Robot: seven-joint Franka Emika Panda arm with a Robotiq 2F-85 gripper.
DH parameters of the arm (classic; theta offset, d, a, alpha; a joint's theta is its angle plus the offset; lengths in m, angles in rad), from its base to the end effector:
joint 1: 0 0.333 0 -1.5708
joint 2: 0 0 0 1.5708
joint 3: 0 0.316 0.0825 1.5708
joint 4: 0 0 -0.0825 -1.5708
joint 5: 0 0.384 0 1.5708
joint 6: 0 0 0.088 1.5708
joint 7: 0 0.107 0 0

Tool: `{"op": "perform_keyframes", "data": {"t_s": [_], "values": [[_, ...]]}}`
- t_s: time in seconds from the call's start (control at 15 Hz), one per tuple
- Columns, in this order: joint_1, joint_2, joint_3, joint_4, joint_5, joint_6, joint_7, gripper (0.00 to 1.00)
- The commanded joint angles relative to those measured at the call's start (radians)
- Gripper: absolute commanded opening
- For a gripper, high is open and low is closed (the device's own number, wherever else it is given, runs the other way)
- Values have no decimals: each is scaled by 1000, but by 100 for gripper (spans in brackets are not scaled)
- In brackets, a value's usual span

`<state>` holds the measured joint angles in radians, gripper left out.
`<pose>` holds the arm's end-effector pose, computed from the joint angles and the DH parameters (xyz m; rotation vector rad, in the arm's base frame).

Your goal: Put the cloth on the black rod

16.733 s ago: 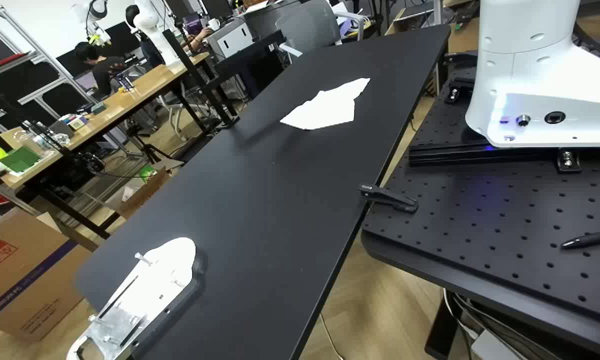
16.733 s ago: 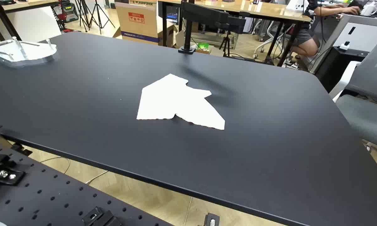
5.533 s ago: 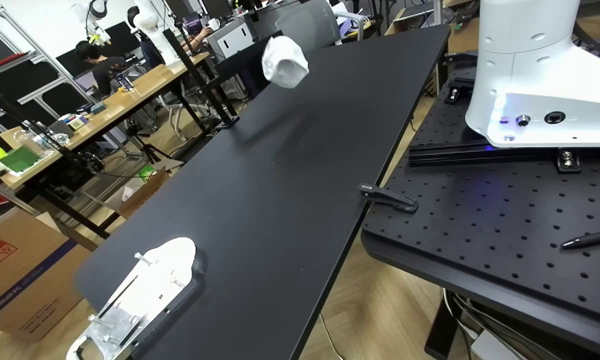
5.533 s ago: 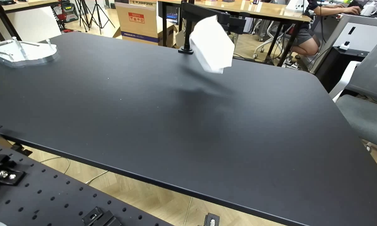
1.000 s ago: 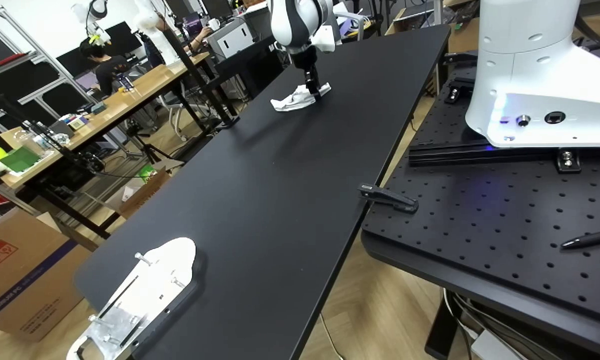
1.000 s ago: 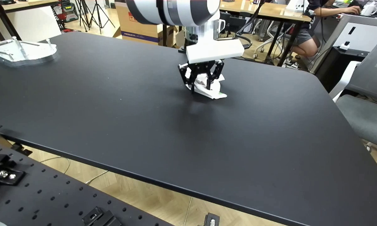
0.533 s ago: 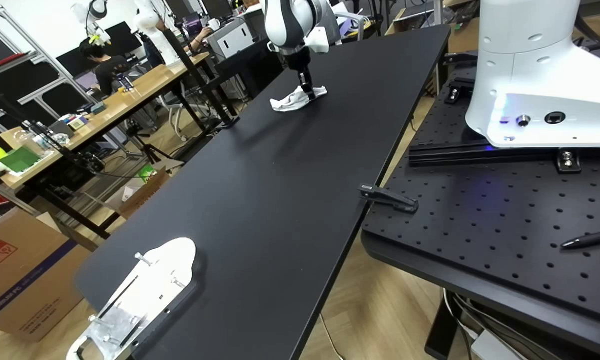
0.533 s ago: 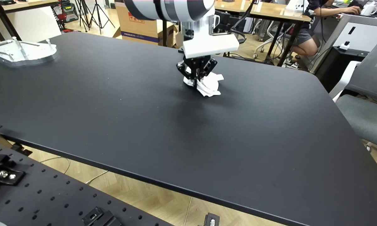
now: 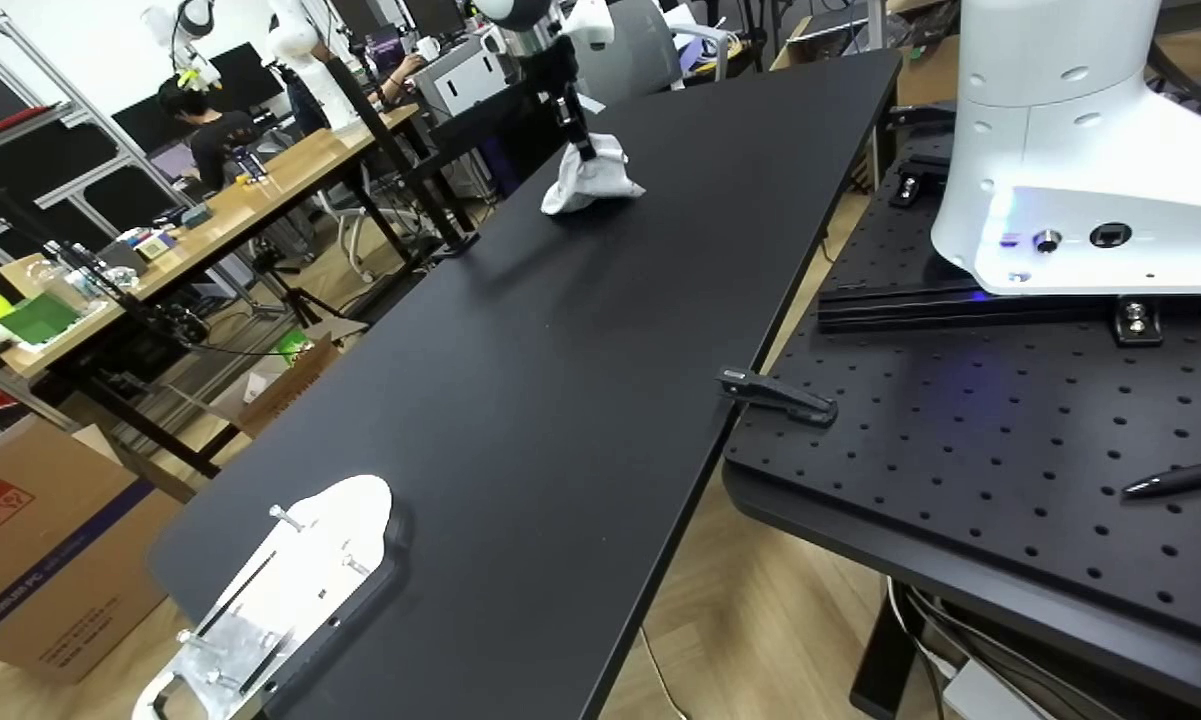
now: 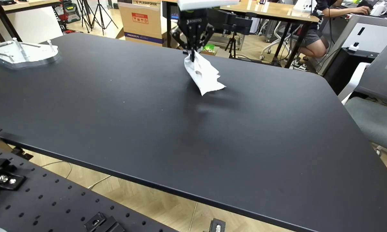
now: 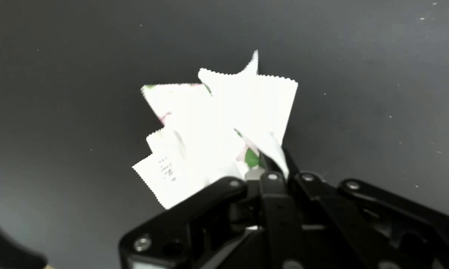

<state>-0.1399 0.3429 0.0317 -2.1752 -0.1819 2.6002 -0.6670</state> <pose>0.5684 -0.0581 0.2398 2.8388 1.0502 0.0647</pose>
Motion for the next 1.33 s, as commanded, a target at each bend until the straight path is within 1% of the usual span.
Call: {"op": "perform_keyframes", "data": {"t_s": [0.0, 0.27, 0.33, 0.53, 0.6, 0.8, 1.0, 1.27], "values": [[52, -172, -7, -29, -43, -158, 32, 1], [96, -298, 6, 5, -32, -312, 2, 1], [93, -238, -5, 6, -26, -255, 0, 4], [110, -299, -3, 6, -27, -304, 0, 4], [109, -300, -3, 6, -27, -305, 0, 1], [108, -294, -3, 19, -13, -310, -11, 1], [104, -316, -10, 57, -27, -326, 0, 1], [91, -350, -39, 135, -45, -337, 12, 1]]}}
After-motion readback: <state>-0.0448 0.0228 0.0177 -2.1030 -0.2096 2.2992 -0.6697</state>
